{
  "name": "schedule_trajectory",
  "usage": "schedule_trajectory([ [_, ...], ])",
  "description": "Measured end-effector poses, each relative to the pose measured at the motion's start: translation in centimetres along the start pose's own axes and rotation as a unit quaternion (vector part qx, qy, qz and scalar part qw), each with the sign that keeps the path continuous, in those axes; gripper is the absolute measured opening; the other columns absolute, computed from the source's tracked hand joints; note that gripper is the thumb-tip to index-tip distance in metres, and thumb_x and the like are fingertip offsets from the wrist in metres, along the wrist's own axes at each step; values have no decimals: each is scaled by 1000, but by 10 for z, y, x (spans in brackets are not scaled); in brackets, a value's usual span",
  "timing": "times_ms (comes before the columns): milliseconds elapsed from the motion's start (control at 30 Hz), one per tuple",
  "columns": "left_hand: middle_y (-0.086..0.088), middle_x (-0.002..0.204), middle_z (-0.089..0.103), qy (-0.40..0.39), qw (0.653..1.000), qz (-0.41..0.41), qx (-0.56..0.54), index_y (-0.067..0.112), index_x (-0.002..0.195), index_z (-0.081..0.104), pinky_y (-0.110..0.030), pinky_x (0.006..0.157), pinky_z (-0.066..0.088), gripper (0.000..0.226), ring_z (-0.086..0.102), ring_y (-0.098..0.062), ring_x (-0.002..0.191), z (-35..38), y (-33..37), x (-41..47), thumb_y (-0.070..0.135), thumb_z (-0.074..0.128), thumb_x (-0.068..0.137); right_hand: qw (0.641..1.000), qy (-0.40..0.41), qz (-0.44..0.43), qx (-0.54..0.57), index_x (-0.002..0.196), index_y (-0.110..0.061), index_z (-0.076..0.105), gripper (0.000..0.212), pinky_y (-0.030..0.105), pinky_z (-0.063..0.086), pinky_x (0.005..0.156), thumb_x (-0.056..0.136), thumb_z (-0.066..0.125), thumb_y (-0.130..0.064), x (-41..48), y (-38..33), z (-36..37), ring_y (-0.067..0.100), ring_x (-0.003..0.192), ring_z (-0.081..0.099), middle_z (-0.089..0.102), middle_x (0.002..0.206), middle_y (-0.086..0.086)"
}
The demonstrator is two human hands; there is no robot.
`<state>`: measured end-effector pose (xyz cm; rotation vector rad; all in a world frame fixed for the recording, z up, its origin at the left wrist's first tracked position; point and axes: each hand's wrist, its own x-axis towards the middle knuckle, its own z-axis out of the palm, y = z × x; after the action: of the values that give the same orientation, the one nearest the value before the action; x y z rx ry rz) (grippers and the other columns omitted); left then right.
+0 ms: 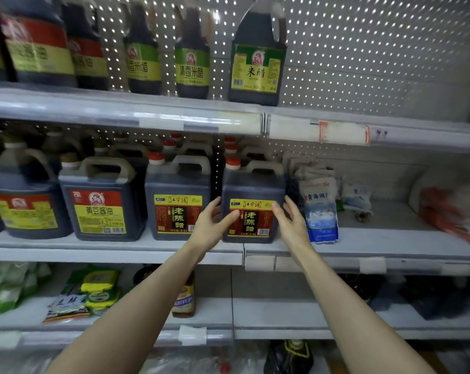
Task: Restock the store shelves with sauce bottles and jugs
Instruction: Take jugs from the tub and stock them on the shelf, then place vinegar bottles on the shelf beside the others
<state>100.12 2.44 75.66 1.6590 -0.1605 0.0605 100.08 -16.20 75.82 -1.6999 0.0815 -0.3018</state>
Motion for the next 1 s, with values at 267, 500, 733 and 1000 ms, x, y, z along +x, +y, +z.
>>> schedule_trajectory([
  [267, 0, 131, 57, 18, 995, 80, 58, 21, 141, 43, -19, 88, 42, 62, 53, -13, 119, -47, 86, -59, 36, 68, 86, 996, -18, -83, -14, 142, -20, 42, 52, 20, 41, 89, 94, 57, -34, -62, -97, 12, 5, 110, 50, 53, 131, -4],
  [500, 3, 121, 61, 76, 985, 147, 45, 22, 139, 45, -14, 77, 45, 57, 58, -7, 111, -98, 159, -130, 34, 66, 87, 983, -75, -164, 17, 139, -17, 47, 47, 28, 45, 96, 95, 57, -32, -104, -177, 31, 11, 115, 55, 58, 123, -4],
  [733, 10, 114, 64, 165, 967, 192, 30, 22, 139, 46, -16, 87, 49, 59, 61, -1, 105, -136, 214, -216, 34, 66, 85, 959, -172, -216, 61, 135, -21, 50, 44, 30, 45, 99, 94, 57, -35, -152, -234, 63, 13, 116, 56, 58, 126, -2],
  [1000, 4, 118, 64, 294, 932, 192, 94, 25, 137, 47, -12, 78, 48, 56, 59, -3, 108, -229, 232, -318, 34, 66, 85, 921, -292, -230, 112, 130, -19, 54, 39, 29, 47, 97, 94, 57, -35, -227, -269, 171, 15, 116, 58, 61, 125, 0],
])
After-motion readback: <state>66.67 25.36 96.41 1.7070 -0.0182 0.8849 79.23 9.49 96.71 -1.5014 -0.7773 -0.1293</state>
